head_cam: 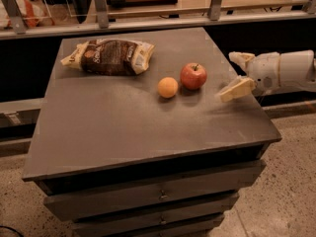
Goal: Pick apple
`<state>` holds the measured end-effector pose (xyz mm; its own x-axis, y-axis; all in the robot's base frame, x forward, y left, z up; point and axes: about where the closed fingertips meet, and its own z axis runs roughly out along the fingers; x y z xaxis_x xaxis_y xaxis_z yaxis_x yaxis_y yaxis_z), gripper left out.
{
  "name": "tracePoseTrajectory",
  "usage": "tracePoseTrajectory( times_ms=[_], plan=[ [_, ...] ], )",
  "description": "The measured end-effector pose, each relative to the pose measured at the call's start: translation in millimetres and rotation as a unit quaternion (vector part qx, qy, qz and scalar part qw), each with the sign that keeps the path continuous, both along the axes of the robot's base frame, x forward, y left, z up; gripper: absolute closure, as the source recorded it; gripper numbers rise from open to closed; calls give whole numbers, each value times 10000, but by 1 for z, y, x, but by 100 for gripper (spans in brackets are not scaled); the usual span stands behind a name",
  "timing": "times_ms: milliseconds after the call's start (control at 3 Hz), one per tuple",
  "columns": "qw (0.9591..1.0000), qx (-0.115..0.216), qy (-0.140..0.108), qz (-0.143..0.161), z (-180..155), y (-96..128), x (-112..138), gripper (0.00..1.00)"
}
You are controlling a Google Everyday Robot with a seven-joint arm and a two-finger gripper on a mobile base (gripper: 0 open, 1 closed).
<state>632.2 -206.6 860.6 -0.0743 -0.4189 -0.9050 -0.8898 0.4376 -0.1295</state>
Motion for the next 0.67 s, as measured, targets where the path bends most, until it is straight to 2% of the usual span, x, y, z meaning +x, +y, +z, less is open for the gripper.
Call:
tracePoseTrajectory(
  times_ms=[667],
  plan=[
    [9985,237,249,428,-17,32,31,0]
  ],
)
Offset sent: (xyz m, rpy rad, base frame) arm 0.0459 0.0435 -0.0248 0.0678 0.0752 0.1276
